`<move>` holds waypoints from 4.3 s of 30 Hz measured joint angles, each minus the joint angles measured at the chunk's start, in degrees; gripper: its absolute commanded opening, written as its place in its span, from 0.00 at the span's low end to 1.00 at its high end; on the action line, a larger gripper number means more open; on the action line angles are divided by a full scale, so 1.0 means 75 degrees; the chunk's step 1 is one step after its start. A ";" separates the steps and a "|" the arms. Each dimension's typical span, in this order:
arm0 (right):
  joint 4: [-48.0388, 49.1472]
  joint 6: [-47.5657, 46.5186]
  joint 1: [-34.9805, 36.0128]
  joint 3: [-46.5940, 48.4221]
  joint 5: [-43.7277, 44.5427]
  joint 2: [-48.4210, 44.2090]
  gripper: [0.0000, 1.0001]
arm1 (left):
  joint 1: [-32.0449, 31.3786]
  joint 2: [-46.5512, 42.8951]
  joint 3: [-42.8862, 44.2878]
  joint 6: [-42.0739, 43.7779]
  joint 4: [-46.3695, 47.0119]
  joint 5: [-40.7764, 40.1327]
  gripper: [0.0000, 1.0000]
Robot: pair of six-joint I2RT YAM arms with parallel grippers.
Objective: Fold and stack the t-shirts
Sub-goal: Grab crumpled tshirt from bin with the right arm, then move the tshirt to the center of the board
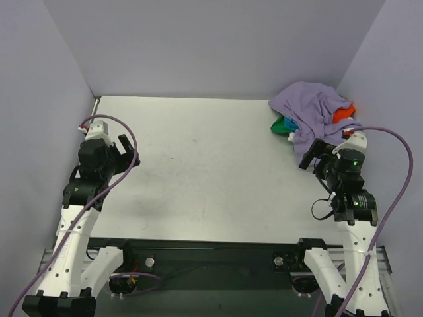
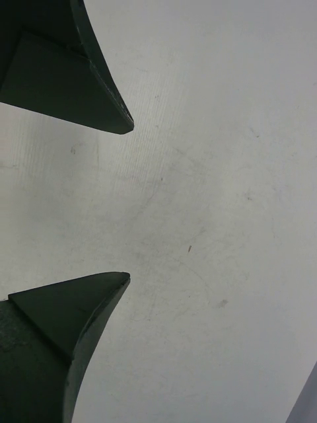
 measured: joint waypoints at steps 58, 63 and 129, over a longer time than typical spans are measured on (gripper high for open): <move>-0.0096 -0.0026 -0.1244 0.5467 -0.0711 0.8909 0.00 | 0.0003 0.1970 0.0848 -0.0414 -0.0600 -0.0609 0.97; -0.0248 0.0035 -0.1259 0.5528 -0.0839 0.7933 0.00 | 0.0003 0.1958 0.0924 -0.0306 -0.0586 -0.0571 0.97; 0.0682 0.0836 0.4925 0.1055 -0.1967 0.5814 0.78 | -0.2946 0.0877 -0.1818 -0.2022 -0.0664 0.0318 0.85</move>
